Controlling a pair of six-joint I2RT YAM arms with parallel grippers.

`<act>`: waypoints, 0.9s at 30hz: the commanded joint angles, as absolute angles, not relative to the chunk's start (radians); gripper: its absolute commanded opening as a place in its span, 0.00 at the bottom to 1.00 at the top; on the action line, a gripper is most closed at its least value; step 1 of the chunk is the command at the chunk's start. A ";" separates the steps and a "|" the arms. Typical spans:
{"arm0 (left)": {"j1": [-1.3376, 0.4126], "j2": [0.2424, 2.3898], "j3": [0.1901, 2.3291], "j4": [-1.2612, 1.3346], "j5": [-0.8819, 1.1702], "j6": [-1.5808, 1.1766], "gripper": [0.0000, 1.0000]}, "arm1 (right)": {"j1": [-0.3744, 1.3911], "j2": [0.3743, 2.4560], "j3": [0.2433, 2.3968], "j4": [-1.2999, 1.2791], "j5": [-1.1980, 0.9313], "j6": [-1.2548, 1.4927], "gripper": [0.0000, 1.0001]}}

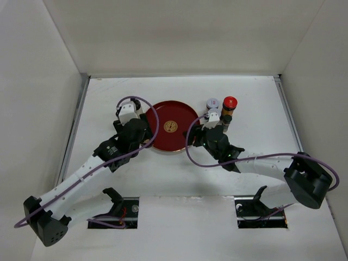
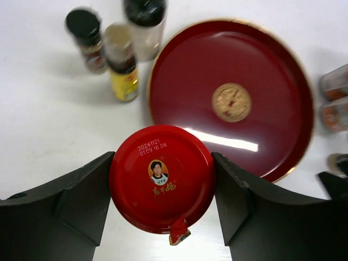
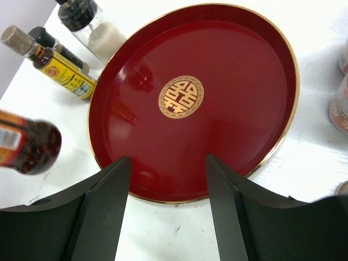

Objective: Organize the condiment bottles

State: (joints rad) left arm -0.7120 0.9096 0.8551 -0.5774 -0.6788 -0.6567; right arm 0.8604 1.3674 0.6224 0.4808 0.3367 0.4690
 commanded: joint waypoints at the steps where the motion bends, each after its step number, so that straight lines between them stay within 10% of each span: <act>1: -0.726 0.955 0.957 -0.370 -0.736 -0.598 0.21 | 0.849 1.335 0.652 0.488 0.380 0.485 0.63; 27: -0.507 1.795 1.400 0.138 -0.497 -0.384 0.22 | 0.811 1.307 0.614 0.517 0.416 0.523 0.62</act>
